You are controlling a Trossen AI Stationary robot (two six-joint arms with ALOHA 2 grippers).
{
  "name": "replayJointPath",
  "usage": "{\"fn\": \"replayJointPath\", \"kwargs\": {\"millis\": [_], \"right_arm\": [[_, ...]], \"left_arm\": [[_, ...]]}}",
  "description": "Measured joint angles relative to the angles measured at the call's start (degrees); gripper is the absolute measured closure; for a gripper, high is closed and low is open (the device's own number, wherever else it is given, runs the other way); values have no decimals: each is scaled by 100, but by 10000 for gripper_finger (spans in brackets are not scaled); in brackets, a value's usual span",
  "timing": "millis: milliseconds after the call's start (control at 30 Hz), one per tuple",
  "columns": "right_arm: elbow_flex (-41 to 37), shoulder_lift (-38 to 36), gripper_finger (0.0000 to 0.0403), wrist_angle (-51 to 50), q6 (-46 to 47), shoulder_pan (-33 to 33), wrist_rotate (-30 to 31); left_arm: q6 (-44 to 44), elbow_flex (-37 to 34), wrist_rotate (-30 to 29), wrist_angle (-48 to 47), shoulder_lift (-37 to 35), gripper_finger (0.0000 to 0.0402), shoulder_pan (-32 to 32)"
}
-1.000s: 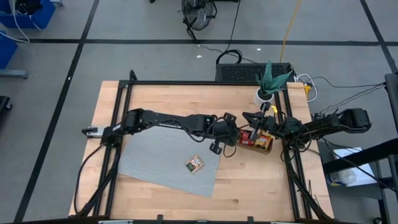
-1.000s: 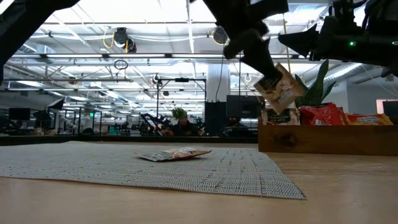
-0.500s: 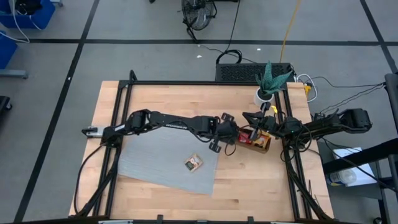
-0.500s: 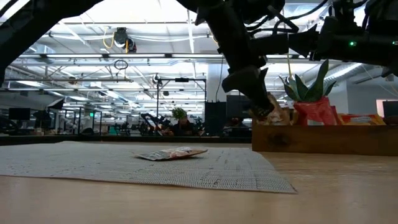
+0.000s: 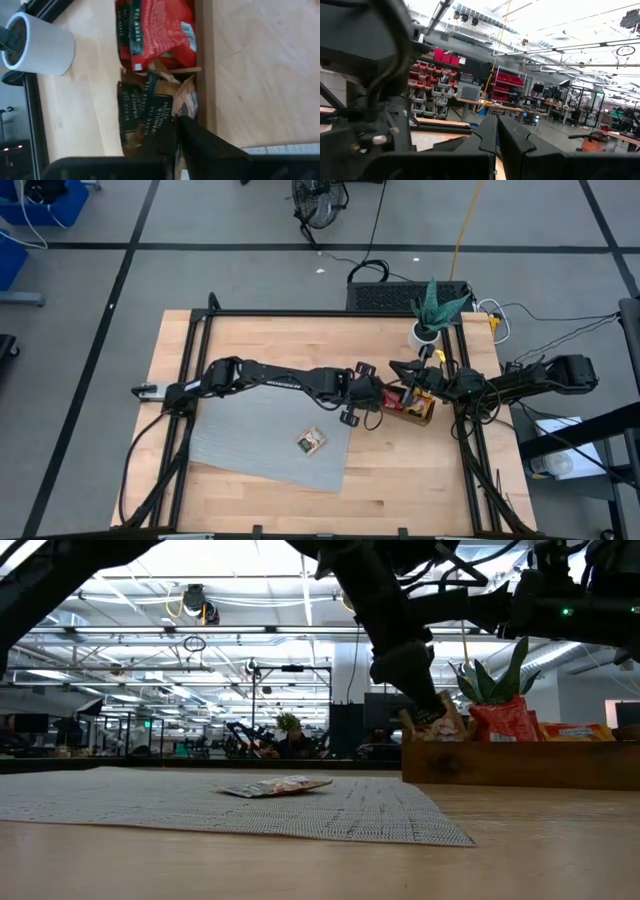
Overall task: Pick & Place Tea
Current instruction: Put the brown tea bag into the left section of the wooden organizer
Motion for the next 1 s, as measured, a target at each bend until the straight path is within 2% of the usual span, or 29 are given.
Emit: {"fn": "replayJointPath", "kwargs": {"millis": [233,433,533,633,733,1000], "right_arm": [[0,0,399,-6,6,0,0],[0,0,399,-8,6,0,-2],[0,0,399,-8,6,1,-2],[0,0,399,-48,8,2,-2],[0,0,399,-83,8,1,-2],[19,1,402,-299,12,1,-22]], "left_arm": [[-221,0,-13,-18,0,307,-28],[-353,-2,-452,10,-31,240,-23],[-217,-2,-627,49,-126,216,-54],[-324,-4,-533,77,-362,201,-88],[-529,-2,-49,-40,-650,195,-87],[-856,-2,2629,-530,-960,225,202]]}}
